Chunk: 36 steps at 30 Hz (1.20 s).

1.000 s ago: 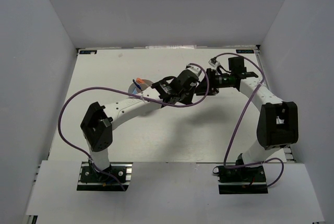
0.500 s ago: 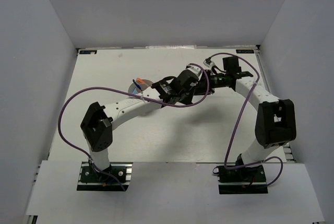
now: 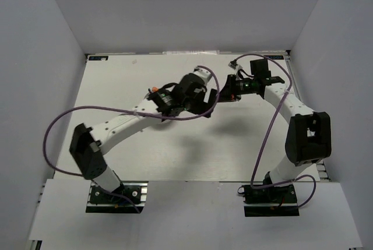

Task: Sort the stationery into containers
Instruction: Place the stationery in the storage box.

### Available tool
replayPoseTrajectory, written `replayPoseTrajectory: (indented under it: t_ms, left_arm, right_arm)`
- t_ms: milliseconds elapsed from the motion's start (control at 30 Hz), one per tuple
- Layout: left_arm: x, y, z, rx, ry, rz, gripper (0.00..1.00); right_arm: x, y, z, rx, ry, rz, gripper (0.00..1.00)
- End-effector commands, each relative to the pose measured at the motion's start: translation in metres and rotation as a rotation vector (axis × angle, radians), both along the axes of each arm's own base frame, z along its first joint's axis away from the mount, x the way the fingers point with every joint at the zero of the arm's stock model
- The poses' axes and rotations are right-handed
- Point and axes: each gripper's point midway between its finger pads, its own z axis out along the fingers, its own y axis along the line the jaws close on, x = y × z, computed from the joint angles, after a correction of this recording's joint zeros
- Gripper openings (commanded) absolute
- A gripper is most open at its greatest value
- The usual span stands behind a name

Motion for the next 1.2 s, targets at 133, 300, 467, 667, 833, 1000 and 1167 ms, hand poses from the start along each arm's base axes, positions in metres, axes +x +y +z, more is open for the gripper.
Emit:
replayPoseTrajectory:
  t_ms: [133, 300, 467, 667, 833, 1000, 1167]
  left_arm:
    - [-0.012, 0.067, 0.167, -0.300, -0.281, 0.005, 0.98]
    - [0.036, 0.142, 0.175, -0.365, -0.151, 0.284, 0.98]
    - [0.070, 0.197, 0.147, -0.365, -0.013, 0.471, 0.98]
    - [0.084, 0.246, 0.084, -0.382, 0.172, 0.596, 0.98]
    - [0.086, 0.269, 0.072, -0.381, 0.180, 0.676, 0.98]
    - [0.084, 0.266, 0.047, -0.395, 0.251, 0.679, 0.98]
    - [0.087, 0.270, 0.034, -0.381, 0.267, 0.687, 0.98]
  right_arm:
    - [0.004, 0.007, 0.064, 0.023, -0.375, -0.018, 0.00]
    - [-0.003, 0.043, 0.086, -0.004, -0.651, 0.126, 0.00]
    - [-0.009, 0.094, 0.099, -0.038, -0.928, 0.303, 0.00]
    - [-0.002, 0.154, 0.104, -0.068, -1.142, 0.388, 0.00]
    - [0.005, 0.156, 0.097, -0.064, -1.120, 0.311, 0.00]
    - [-0.002, 0.162, 0.073, -0.054, -1.053, 0.306, 0.00]
    - [0.003, 0.179, 0.054, -0.040, -0.983, 0.280, 0.00]
